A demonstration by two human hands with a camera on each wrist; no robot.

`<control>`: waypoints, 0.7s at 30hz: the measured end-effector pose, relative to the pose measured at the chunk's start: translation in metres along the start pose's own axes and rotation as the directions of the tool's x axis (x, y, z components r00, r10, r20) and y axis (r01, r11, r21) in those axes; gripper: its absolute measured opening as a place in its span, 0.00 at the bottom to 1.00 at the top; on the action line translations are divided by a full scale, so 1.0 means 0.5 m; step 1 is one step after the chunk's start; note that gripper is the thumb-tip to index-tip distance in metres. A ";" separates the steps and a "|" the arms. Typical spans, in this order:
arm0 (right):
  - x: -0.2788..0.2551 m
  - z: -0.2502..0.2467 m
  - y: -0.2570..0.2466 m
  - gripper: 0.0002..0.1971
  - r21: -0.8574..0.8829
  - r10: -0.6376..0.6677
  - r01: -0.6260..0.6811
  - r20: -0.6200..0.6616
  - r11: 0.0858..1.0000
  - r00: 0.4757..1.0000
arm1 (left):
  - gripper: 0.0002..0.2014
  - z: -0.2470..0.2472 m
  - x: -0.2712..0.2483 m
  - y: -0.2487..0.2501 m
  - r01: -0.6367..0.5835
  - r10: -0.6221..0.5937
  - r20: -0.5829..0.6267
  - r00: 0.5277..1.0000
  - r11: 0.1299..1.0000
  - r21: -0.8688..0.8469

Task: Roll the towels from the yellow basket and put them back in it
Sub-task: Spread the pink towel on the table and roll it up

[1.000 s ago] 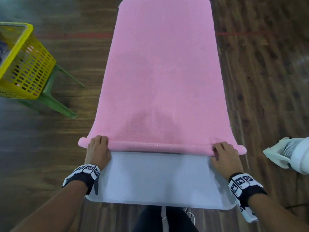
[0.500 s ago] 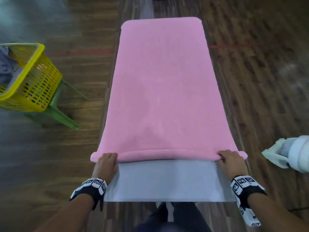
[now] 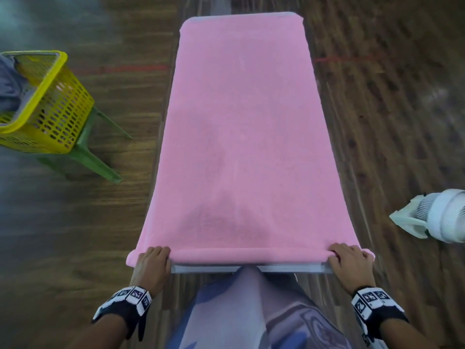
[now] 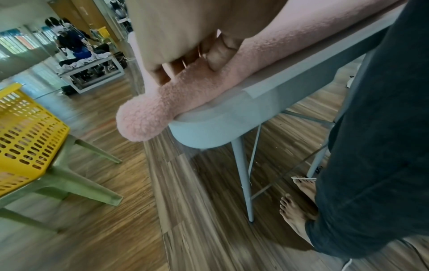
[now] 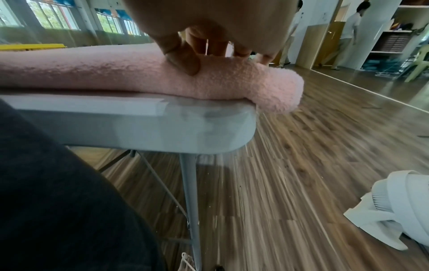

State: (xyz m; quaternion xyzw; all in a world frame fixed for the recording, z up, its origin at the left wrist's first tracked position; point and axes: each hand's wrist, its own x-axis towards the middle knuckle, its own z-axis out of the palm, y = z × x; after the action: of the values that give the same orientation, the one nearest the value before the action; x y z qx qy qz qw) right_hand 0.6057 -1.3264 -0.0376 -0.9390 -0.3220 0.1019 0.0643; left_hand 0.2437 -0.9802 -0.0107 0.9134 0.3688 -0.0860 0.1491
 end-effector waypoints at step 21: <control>0.089 -0.036 -0.006 0.17 0.015 -0.105 0.106 -0.065 0.994 0.992 | 0.15 -0.006 0.068 0.020 -0.045 0.039 -0.126 0.991 0.998 -0.045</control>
State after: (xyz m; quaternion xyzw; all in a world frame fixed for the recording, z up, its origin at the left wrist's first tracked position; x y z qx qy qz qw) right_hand 0.6424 -1.2973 -0.0265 -0.9229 -0.3679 0.0711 0.0888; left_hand 0.2753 -0.9641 -0.0150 0.9208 0.3601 -0.0166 0.1491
